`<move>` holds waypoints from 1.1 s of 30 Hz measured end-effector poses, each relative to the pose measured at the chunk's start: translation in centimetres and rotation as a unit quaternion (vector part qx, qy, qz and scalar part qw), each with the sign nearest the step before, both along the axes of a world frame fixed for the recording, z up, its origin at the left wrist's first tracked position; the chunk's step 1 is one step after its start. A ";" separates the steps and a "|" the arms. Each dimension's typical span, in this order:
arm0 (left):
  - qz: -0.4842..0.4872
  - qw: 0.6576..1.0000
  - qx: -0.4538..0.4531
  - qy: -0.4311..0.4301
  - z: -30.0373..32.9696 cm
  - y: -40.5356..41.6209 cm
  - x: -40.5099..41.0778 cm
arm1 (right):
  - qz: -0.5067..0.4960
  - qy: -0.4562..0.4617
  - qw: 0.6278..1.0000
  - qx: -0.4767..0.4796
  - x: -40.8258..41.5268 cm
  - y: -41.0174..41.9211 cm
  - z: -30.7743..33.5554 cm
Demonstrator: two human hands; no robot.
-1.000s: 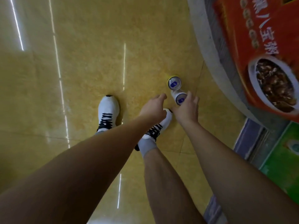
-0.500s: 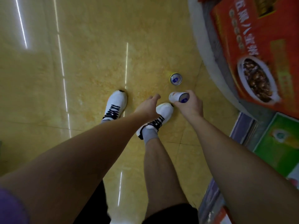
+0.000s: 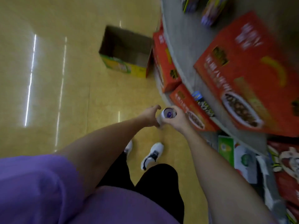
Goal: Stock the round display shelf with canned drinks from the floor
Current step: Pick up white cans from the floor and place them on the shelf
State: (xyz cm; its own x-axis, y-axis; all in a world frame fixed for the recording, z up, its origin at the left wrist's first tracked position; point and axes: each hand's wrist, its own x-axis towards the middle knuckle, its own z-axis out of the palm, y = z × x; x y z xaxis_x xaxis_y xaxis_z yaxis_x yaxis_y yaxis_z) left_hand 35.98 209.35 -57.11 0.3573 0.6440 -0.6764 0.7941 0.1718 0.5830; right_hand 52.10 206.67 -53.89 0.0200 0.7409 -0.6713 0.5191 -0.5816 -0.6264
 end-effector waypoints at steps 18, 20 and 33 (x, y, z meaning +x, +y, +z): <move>-0.132 0.929 0.241 -0.248 39.5 7.1 6.7 | -0.167 -0.085 0.947 0.262 4.7 -4.0 35.5; -0.125 0.916 0.233 -0.302 43.0 6.3 8.2 | -0.187 -0.081 0.935 0.289 4.9 -4.4 37.0; -0.278 0.845 0.381 -0.252 52.7 6.1 20.4 | -0.363 -0.118 0.852 0.358 13.2 -2.6 40.4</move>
